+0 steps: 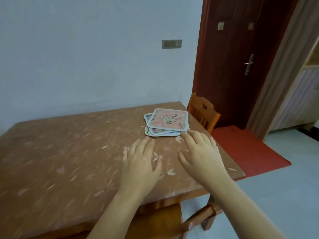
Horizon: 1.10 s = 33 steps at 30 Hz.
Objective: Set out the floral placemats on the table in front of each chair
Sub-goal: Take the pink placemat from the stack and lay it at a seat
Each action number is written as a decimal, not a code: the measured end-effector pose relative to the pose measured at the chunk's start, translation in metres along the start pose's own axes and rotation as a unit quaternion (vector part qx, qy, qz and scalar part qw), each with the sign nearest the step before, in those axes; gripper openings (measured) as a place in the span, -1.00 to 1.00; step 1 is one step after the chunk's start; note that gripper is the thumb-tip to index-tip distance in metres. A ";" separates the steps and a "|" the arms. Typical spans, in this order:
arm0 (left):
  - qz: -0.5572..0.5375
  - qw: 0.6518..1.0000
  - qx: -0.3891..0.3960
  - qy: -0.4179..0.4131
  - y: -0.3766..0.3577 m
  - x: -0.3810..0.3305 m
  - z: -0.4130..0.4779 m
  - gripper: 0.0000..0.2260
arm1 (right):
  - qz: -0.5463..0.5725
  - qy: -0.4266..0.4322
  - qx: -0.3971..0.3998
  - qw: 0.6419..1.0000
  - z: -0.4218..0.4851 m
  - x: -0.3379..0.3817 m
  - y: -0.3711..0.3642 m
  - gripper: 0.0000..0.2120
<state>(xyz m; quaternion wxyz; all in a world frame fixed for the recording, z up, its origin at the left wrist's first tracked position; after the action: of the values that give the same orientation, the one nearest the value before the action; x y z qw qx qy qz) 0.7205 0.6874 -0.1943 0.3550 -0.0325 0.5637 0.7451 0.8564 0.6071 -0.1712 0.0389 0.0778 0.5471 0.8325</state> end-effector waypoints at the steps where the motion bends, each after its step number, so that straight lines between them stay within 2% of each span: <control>1: -0.002 1.000 0.004 0.002 -0.008 -0.001 0.008 -0.59 | 0.003 -0.003 0.007 1.000 0.005 -0.008 -0.007 -0.58; 20: -0.021 0.994 0.107 0.020 -0.179 0.013 0.184 -0.62 | 0.020 -0.059 0.093 0.994 0.142 -0.136 -0.137 -0.57; 33: 0.063 0.987 0.136 0.059 -0.337 0.032 0.271 -0.66 | 0.050 -0.001 0.152 0.987 0.223 -0.242 -0.277 -0.61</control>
<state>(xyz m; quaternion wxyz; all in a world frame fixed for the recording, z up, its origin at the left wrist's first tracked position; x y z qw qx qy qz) 0.9828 0.9744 -0.3858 0.2743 0.0076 0.6804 0.6795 1.1274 0.8827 -0.3593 -0.0142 0.1110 0.6625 0.7407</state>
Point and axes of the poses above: each hand's wrist, its own z-axis towards the middle knuckle, its own y-axis out of the back of the hand, x = y × z, the point moved 1 cm from there along z, towards the middle knuckle, and after that the axes turned 13 degrees about y, right-handed, at the moved point
